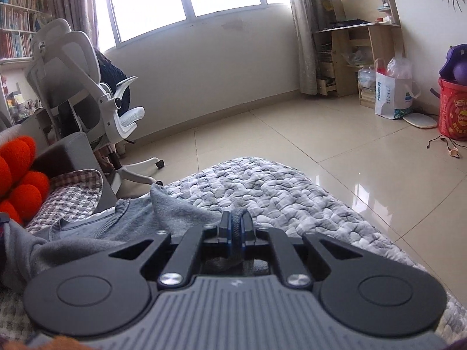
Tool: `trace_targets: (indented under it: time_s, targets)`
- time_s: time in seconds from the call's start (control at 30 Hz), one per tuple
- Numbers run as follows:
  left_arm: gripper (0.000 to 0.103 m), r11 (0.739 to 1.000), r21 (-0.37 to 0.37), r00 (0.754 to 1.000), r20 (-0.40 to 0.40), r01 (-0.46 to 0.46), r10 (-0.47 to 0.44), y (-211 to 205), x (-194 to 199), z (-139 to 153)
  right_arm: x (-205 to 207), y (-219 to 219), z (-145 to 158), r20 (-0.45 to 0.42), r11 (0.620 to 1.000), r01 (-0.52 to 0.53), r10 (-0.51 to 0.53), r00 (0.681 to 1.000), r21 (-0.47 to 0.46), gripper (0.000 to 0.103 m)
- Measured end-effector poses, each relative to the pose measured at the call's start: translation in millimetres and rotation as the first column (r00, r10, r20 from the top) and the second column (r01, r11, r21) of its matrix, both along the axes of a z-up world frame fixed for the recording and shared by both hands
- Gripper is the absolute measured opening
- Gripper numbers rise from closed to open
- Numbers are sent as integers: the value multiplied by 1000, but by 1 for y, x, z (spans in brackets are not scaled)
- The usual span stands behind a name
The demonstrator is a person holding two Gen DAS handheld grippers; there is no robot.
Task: Fold clothes
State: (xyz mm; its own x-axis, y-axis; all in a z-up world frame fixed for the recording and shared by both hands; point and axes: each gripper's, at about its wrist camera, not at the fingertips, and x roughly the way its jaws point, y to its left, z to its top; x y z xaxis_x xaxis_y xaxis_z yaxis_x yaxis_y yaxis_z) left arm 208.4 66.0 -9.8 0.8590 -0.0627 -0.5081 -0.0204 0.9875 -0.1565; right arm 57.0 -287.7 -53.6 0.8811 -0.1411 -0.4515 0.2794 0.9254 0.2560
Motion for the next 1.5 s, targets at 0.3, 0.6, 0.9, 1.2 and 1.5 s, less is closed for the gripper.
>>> trace_targets:
  time_s: [0.3,0.6,0.9,1.2,1.5]
  targets:
    - [15,998,-55,996,-86,6,-10,-3,9,-26,8,3,-5,-34,1000,-3,3,999,23,7]
    - [47,986,-145,990,-99,86,-101,0,-38,-1,3,1,2,-29,996,8,-5,1000,85,8]
    - [47,954,-269,967,-176,135,-186,-2,-78,-12,-4,-2,6,-27,992,1,3,1000,130,8]
    - [45,957,-266,969,-184,113,-166,4,-88,-42,-7,-5,6,-40,989,-17,23,999,145,8]
    - [8,922,-339,959,-139,187,-245,8,-88,-52,-4,-5,6,-50,990,-18,26,998,141,8]
